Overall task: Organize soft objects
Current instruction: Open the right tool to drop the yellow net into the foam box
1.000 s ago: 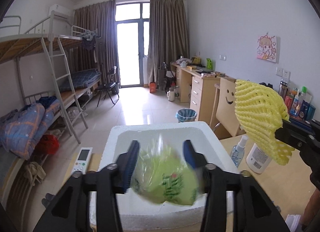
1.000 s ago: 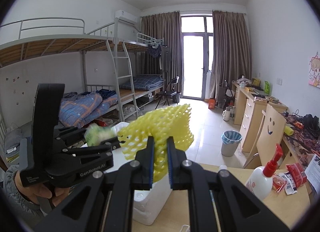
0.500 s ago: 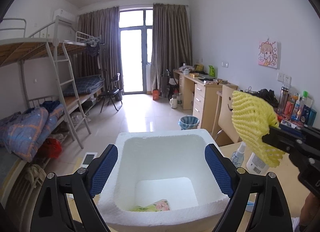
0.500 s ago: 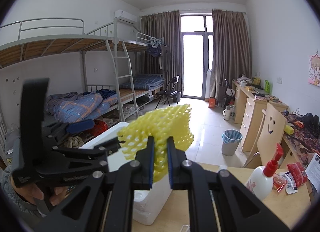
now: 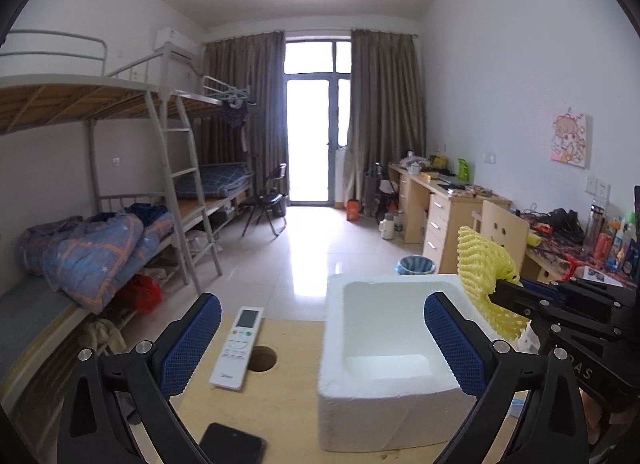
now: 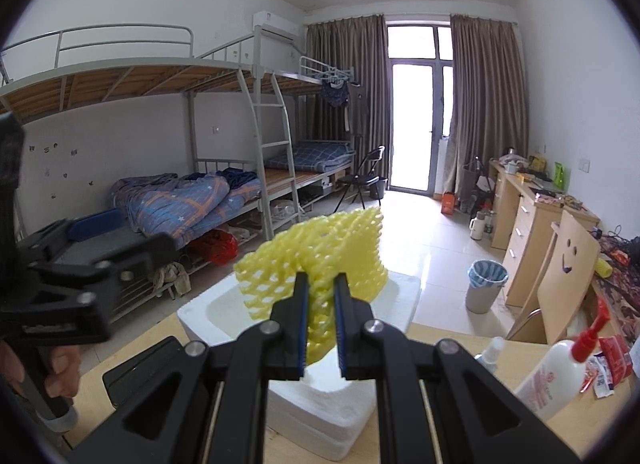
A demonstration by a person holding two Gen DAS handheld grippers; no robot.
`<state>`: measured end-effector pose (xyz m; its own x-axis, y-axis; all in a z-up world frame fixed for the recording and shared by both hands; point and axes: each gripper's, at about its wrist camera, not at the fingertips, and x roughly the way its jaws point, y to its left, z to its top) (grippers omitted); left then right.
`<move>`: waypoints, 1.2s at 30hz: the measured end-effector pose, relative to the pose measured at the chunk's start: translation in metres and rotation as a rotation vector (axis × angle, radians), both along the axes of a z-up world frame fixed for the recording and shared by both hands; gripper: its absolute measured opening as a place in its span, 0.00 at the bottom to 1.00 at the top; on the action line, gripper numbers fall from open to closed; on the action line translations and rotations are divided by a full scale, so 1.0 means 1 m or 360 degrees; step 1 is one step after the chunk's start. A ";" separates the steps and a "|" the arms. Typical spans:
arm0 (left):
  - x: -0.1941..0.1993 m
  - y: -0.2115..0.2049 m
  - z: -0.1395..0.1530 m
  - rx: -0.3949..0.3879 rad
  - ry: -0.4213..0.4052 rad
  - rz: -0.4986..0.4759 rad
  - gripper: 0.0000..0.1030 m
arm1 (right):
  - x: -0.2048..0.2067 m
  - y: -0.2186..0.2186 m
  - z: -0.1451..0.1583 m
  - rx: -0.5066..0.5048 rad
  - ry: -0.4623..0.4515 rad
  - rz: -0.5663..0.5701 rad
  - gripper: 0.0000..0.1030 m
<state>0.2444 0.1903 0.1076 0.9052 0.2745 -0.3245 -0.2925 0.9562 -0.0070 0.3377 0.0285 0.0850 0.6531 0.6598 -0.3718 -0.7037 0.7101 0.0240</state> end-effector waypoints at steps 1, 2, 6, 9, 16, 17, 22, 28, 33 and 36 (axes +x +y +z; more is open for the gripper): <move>-0.003 0.002 0.000 -0.0002 -0.0003 0.0015 0.99 | 0.002 0.001 -0.001 0.0007 0.0012 0.0000 0.14; -0.004 0.003 0.000 0.0000 -0.0005 0.0025 0.99 | 0.004 0.003 -0.001 0.0010 0.0020 -0.0009 0.14; -0.009 0.008 0.000 0.0008 0.0035 0.0045 0.99 | 0.010 0.011 -0.006 0.0009 0.0060 -0.0002 0.14; -0.012 0.009 -0.001 0.0022 0.0019 0.0051 0.99 | 0.013 0.014 -0.009 0.0009 0.0076 0.0001 0.14; -0.009 0.012 -0.005 0.0000 0.0033 0.0064 0.99 | 0.018 0.011 -0.014 -0.0013 0.0101 -0.0023 0.17; -0.009 0.012 -0.006 -0.0002 0.0036 0.0060 0.99 | 0.019 0.011 -0.014 -0.0014 0.0111 -0.0026 0.22; -0.011 0.011 -0.007 -0.0015 0.0033 0.0054 0.99 | 0.020 0.013 -0.016 -0.0067 0.0100 -0.0044 0.63; -0.012 0.009 -0.004 -0.0013 0.0029 0.0053 0.99 | 0.012 0.008 -0.008 -0.0053 0.0049 -0.0061 0.75; -0.017 0.004 -0.002 -0.0005 0.0025 0.0043 0.99 | 0.011 0.005 -0.004 -0.0060 0.0064 -0.0057 0.75; -0.021 0.003 0.000 -0.0020 0.0021 0.0044 0.99 | 0.008 0.003 -0.002 -0.0062 0.0061 -0.0057 0.75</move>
<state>0.2235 0.1934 0.1080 0.8929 0.2954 -0.3399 -0.3192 0.9476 -0.0149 0.3452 0.0317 0.0828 0.6607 0.6208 -0.4220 -0.6770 0.7356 0.0223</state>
